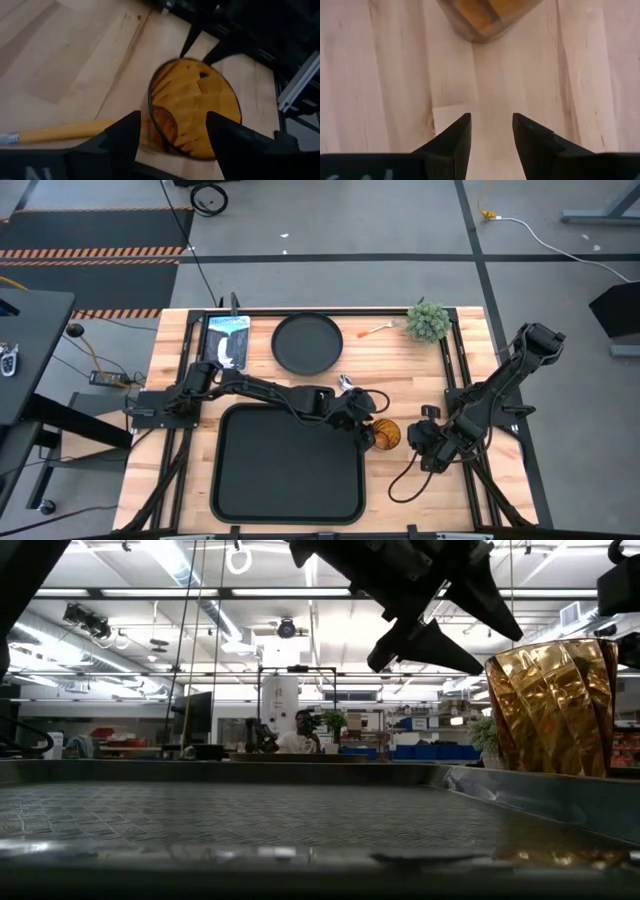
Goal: Pick and place plate/cup/fork/spoon on tray
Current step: Put the brown cup on the black tray, then put the black plate on the black tray
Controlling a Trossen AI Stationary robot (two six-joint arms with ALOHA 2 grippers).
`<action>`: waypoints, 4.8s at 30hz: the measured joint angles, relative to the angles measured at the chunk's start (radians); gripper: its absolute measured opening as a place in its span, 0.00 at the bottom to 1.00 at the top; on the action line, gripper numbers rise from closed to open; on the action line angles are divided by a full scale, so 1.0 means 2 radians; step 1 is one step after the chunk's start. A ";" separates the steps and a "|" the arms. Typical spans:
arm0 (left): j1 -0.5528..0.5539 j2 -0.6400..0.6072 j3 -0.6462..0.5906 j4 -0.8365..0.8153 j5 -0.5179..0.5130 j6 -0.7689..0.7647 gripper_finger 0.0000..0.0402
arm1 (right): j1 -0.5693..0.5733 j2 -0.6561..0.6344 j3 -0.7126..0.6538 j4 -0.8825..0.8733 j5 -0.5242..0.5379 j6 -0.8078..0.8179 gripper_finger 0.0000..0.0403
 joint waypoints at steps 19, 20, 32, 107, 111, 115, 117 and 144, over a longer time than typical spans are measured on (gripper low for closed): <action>0.000 0.011 0.001 -0.005 -0.008 0.004 0.52 | 0.000 0.004 0.000 0.074 0.046 -0.031 0.37; 0.000 0.012 0.000 -0.010 -0.007 0.004 0.51 | -0.002 0.004 0.000 0.083 0.050 -0.037 0.37; 0.001 0.013 0.000 -0.013 0.002 0.006 0.41 | -0.018 0.004 0.000 0.100 0.074 -0.053 0.37; 0.037 0.004 0.124 -0.355 -0.024 0.120 0.32 | -0.012 -0.007 0.000 0.017 0.035 -0.037 0.37; 0.039 -0.004 0.152 -0.380 -0.024 0.143 0.31 | -0.016 -0.014 0.000 0.006 0.036 -0.036 0.37; 0.040 -0.004 0.185 -0.402 -0.029 0.172 0.30 | -0.028 -0.029 0.000 0.003 0.036 -0.042 0.37; 0.040 -0.006 0.188 -0.394 -0.050 0.191 0.30 | -0.037 -0.037 0.000 -0.002 0.036 -0.052 0.37; 0.221 -0.005 0.125 -0.314 -0.013 0.428 0.30 | -0.320 -0.111 0.000 0.103 0.040 -0.224 0.31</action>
